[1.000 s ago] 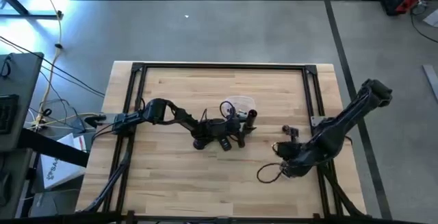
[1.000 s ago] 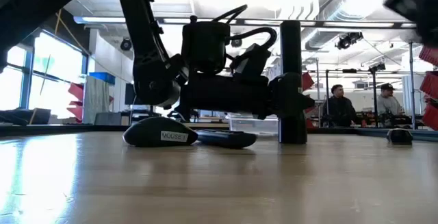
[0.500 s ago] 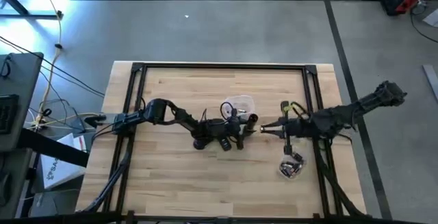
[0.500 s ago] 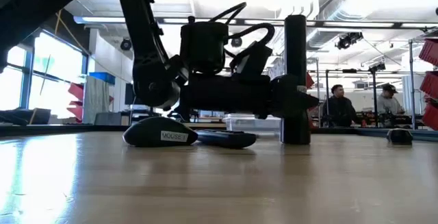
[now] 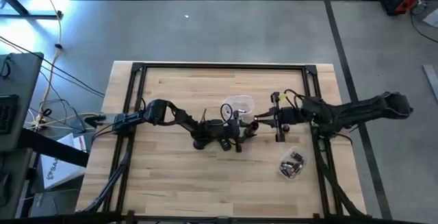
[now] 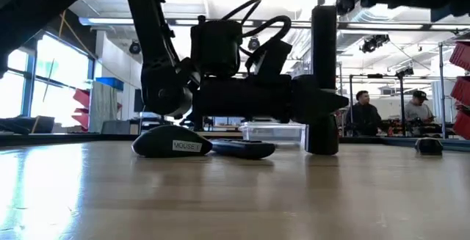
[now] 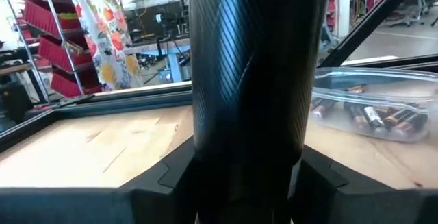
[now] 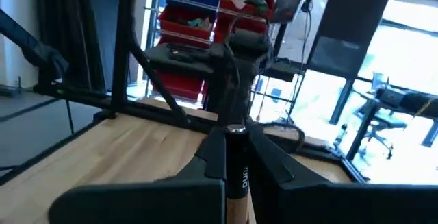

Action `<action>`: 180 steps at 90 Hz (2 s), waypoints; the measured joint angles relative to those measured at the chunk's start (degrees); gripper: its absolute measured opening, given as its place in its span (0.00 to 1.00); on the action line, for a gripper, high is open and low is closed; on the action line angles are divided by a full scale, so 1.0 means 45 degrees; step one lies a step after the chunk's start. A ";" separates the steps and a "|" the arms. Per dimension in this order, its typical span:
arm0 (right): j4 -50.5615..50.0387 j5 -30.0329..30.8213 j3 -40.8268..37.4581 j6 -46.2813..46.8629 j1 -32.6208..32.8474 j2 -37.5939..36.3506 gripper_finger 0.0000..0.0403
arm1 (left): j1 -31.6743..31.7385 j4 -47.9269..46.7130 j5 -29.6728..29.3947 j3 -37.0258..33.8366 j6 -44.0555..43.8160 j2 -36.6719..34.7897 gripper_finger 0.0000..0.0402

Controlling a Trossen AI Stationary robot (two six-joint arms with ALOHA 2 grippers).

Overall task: Insert battery
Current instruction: Insert the black battery into the flashlight

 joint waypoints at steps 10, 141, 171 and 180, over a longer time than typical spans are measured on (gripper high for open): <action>0.0819 -0.0307 -0.0293 0.0337 -0.0206 0.0343 0.00 | 0.0040 -0.0005 -0.0039 0.0000 -0.0005 -0.0005 0.36; 0.3809 0.0411 -0.1452 0.1225 -0.0214 0.2115 0.02 | 0.0098 0.0045 -0.0140 0.0010 -0.0345 -0.0005 0.36; 0.3542 0.0624 -0.1447 0.1502 -0.0214 0.1882 0.24 | 0.0097 0.0058 -0.0313 0.0010 -0.0498 -0.0005 0.36; 0.3477 0.0617 -0.1447 0.1418 -0.0214 0.1477 0.29 | 0.0092 0.0095 -0.0379 0.0015 -0.0529 -0.0010 0.36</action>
